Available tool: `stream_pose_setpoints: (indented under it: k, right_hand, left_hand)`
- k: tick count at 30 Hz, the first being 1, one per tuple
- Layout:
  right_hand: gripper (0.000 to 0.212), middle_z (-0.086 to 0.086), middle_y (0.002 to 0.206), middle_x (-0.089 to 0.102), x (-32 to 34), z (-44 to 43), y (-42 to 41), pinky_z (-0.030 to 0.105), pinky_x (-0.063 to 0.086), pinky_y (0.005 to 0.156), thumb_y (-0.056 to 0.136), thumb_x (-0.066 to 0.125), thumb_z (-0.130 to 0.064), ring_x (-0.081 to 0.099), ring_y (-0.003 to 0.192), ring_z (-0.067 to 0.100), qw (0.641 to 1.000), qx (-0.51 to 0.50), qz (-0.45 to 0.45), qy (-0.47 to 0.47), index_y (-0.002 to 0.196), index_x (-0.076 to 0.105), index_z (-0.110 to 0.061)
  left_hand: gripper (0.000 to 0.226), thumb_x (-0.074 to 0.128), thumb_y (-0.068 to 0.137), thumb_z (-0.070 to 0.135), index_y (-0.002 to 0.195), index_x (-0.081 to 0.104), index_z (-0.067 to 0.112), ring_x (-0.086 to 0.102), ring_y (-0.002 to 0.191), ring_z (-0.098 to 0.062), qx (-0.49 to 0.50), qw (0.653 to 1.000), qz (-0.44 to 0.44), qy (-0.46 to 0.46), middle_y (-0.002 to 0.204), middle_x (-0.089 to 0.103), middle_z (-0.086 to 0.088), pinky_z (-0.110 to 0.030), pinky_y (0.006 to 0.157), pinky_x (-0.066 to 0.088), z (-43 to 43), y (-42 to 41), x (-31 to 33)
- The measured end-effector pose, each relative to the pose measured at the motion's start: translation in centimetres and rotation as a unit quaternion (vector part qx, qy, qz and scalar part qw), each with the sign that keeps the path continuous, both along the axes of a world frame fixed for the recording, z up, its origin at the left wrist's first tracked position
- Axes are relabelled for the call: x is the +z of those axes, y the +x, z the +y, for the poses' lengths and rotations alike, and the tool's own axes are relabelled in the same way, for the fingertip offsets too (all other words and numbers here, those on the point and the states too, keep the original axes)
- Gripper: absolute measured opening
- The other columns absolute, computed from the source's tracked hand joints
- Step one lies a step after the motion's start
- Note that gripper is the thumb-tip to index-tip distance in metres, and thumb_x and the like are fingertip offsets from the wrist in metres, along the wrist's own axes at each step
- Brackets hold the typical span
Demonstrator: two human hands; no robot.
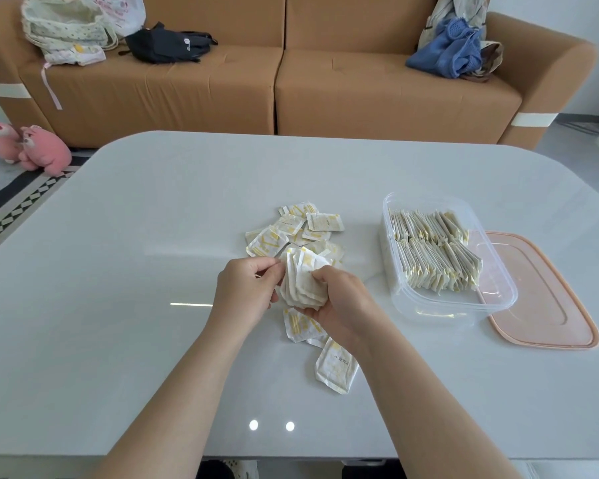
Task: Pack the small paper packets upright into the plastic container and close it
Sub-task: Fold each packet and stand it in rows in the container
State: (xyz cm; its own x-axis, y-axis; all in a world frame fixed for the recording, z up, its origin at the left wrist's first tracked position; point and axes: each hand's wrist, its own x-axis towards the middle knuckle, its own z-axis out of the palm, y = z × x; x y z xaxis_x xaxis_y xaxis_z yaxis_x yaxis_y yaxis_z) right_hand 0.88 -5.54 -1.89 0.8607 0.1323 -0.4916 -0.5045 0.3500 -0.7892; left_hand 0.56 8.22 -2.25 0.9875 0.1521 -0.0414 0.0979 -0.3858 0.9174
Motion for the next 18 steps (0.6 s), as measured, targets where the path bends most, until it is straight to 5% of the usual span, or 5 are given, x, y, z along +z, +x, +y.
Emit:
stream_pose_setpoints:
  k: [5,9,13,18]
  right_hand:
    - [0.028,0.02,0.1,0.059,0.1,-0.4,-0.2,0.032,0.047,0.074,0.097,0.036,-0.002,0.057,0.091,0.029,0.999,-0.005,-0.038,0.002,0.111,0.059,0.003]
    - [0.033,0.021,0.098,0.062,-0.1,-0.8,-0.5,0.037,0.048,0.081,0.096,0.035,-0.004,0.059,0.089,0.028,0.998,0.004,-0.064,-0.013,0.117,0.057,0.01]
    - [0.022,0.014,0.09,0.065,0.4,-1.4,-0.7,0.035,0.049,0.078,0.091,0.046,-0.01,0.059,0.082,0.019,0.976,-0.039,-0.129,-0.169,0.103,0.064,-0.004]
    - [0.015,-0.001,0.069,0.048,2.8,-4.7,-1.2,0.03,0.036,0.062,0.092,0.051,-0.013,0.043,0.065,0.012,0.903,-0.097,-0.259,-0.329,0.079,0.056,-0.008]
  left_hand:
    - [0.036,0.058,0.094,0.029,0.063,0.063,0.009,0.046,0.047,-0.014,0.001,0.999,0.014,-0.043,0.051,0.053,-0.003,-0.023,0.054,0.042,-0.5,0.2,0.4]
    - [0.021,0.059,0.094,0.018,0.08,0.071,0.009,0.055,0.046,-0.006,-0.036,0.999,0.0,-0.034,0.058,0.058,-0.002,-0.016,0.049,0.046,-1.2,0.1,0.7]
    - [0.023,0.059,0.093,0.014,0.115,0.066,0.015,0.065,0.058,-0.013,-0.017,0.996,0.013,-0.087,0.077,0.065,-0.002,-0.031,0.064,0.058,-1.5,0.6,0.4]
    - [0.027,0.054,0.092,0.015,0.117,0.064,0.013,0.065,0.064,-0.013,-0.019,0.995,0.041,-0.084,0.091,0.067,-0.003,-0.025,0.057,0.053,-1.9,0.9,0.3]
